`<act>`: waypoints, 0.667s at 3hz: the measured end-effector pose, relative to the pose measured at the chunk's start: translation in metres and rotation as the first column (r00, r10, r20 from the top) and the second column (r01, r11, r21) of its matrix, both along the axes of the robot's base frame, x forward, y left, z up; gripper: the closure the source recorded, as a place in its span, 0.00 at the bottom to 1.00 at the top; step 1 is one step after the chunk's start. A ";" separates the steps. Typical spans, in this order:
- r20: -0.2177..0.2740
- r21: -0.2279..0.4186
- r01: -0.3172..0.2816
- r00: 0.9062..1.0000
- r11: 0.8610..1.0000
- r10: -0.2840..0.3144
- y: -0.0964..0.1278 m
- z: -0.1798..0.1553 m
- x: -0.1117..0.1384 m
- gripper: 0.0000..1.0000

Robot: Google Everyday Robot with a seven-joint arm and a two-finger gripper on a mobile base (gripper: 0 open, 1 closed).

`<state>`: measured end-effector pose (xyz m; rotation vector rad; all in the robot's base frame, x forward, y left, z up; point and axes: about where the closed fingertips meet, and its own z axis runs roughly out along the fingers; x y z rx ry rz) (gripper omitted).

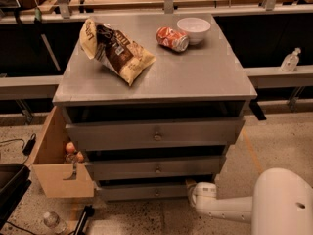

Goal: Open bottom drawer

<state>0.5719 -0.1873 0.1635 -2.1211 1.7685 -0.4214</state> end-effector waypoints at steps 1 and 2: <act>-0.003 -0.020 0.034 0.999 0.999 -0.034 -0.005 0.007 -0.016 0.64; 0.006 -0.029 0.056 0.998 0.998 -0.056 -0.010 0.015 -0.025 0.88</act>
Offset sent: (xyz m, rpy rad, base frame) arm -0.0891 -0.0365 0.0706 -0.0853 -0.0606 -0.1919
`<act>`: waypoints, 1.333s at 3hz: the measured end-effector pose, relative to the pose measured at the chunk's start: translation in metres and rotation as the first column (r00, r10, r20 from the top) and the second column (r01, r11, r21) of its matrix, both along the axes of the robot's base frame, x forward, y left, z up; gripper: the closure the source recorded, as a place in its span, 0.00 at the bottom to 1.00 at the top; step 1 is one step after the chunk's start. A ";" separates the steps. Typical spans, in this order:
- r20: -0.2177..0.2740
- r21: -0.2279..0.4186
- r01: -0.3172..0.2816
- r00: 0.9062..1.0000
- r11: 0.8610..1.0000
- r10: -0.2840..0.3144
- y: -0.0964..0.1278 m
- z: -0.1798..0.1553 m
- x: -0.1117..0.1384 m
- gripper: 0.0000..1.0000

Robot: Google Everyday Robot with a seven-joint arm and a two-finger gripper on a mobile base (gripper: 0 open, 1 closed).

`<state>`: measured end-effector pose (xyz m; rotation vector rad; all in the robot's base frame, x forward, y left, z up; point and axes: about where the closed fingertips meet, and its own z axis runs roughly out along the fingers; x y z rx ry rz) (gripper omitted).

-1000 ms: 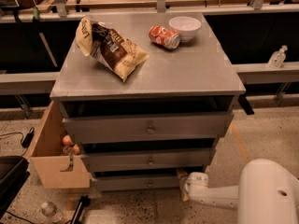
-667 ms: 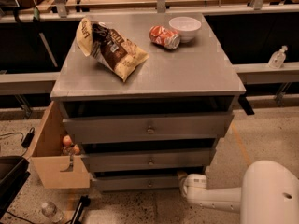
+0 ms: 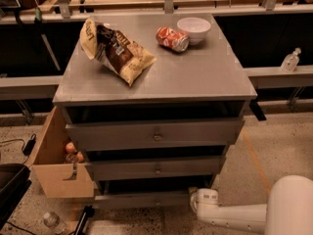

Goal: Open bottom drawer

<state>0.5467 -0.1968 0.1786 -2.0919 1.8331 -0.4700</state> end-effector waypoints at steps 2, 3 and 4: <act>-0.001 -0.001 0.007 1.000 1.000 -0.007 0.000 0.013 -0.012 1.00; -0.001 -0.001 0.007 1.000 1.000 -0.007 0.000 0.013 -0.010 1.00; -0.002 -0.001 0.006 1.000 1.000 -0.006 0.000 0.012 -0.011 0.82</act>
Offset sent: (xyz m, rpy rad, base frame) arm -0.0931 -0.0155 0.0654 -0.0852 0.0125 -0.1177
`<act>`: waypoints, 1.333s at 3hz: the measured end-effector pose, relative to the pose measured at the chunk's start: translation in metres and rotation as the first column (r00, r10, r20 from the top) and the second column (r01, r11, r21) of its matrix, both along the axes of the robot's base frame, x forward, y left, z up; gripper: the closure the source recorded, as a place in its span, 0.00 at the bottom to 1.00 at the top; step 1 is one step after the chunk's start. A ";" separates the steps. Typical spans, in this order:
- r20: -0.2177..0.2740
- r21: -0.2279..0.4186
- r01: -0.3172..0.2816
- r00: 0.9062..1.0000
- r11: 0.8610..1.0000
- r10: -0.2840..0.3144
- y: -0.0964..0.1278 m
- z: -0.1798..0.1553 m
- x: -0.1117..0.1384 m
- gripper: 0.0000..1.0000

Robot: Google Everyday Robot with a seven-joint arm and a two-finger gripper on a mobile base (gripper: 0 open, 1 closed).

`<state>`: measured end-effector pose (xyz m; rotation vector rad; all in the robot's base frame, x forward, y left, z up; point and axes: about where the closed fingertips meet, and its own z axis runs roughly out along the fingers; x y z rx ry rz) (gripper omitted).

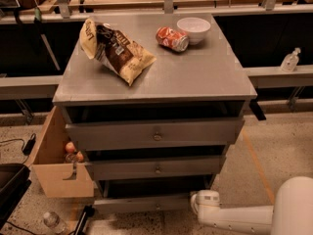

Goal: Open bottom drawer

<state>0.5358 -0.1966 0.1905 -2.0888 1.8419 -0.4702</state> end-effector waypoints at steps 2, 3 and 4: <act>-0.002 0.001 0.000 1.000 1.000 0.000 0.001 -0.002 -0.001 0.35; -0.003 0.001 0.000 1.000 1.000 0.000 0.001 -0.002 -0.001 0.12; -0.005 0.001 -0.001 1.000 1.000 0.001 0.002 -0.004 -0.002 0.18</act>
Offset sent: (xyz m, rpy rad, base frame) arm -0.0003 0.0003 -0.0007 0.0003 0.0010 0.0002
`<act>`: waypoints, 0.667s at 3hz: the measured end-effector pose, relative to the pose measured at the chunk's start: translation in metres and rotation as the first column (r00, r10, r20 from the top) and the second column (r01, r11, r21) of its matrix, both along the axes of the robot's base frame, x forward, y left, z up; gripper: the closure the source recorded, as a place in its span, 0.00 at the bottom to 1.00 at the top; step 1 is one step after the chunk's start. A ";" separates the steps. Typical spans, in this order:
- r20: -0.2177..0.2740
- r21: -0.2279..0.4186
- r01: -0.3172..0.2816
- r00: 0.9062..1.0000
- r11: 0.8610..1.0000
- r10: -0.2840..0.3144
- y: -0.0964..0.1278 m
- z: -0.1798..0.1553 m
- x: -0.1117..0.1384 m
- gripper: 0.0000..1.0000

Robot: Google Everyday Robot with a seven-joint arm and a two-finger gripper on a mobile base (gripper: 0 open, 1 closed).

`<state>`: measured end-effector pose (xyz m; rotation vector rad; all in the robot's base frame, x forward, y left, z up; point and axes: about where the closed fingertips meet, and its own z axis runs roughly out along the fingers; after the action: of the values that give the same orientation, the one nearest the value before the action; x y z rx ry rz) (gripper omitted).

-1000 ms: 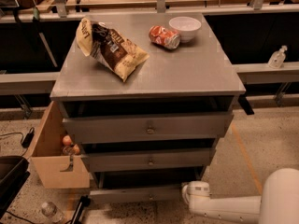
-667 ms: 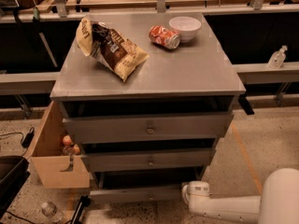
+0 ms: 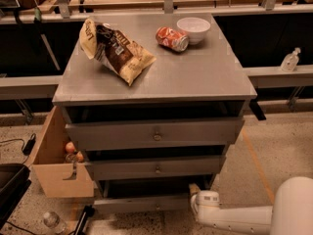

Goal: Open bottom drawer

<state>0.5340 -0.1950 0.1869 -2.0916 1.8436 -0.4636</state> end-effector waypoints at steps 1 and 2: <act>0.001 0.004 0.005 1.000 1.000 -0.005 0.003 0.003 -0.003 0.16; 0.005 0.020 -0.009 1.000 1.000 0.009 0.020 0.016 -0.009 0.00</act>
Offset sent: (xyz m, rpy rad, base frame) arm -0.0172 0.0487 0.0416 0.0459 -0.0122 0.0350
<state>0.5251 -0.1752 0.2032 -2.0836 1.8279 -0.4457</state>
